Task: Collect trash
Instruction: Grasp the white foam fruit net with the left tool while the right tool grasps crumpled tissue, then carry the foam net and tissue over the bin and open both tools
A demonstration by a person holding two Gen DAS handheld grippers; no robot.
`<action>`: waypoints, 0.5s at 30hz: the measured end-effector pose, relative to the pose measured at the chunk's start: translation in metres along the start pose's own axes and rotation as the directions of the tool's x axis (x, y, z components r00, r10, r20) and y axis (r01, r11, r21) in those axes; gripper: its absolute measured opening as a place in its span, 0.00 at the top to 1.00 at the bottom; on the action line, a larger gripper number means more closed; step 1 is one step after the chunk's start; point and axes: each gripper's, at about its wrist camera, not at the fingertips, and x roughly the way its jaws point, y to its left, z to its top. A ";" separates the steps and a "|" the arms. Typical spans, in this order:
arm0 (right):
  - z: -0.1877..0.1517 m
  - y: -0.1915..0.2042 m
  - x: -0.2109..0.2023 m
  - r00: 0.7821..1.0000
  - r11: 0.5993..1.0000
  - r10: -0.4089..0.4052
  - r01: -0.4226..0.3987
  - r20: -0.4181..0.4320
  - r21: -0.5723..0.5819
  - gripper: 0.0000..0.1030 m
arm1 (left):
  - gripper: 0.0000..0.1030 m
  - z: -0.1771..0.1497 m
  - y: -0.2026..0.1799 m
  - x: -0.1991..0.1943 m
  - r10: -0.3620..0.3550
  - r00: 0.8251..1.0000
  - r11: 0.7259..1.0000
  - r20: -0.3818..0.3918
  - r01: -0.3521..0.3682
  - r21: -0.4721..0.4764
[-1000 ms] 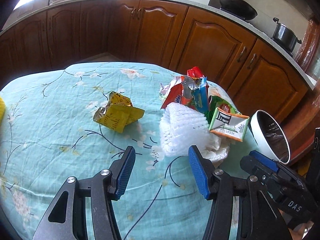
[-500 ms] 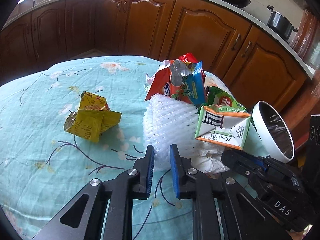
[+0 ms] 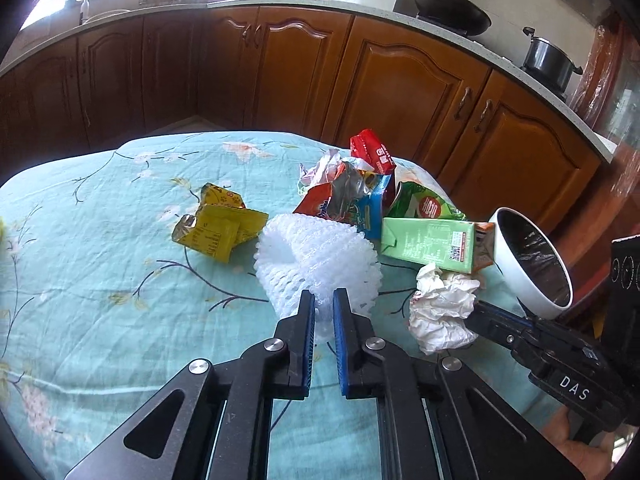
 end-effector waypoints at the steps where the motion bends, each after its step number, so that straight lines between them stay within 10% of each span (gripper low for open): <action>1: -0.002 0.000 -0.003 1.000 1.000 0.002 -0.002 0.001 0.001 0.92 | 0.93 -0.002 -0.001 -0.005 0.000 1.000 1.000 0.005 0.000 -0.001; 15: -0.023 -0.019 -0.051 0.998 0.998 -0.033 0.030 0.057 0.059 0.92 | 0.93 -0.013 -0.038 -0.053 -0.061 0.997 0.997 0.053 0.057 0.061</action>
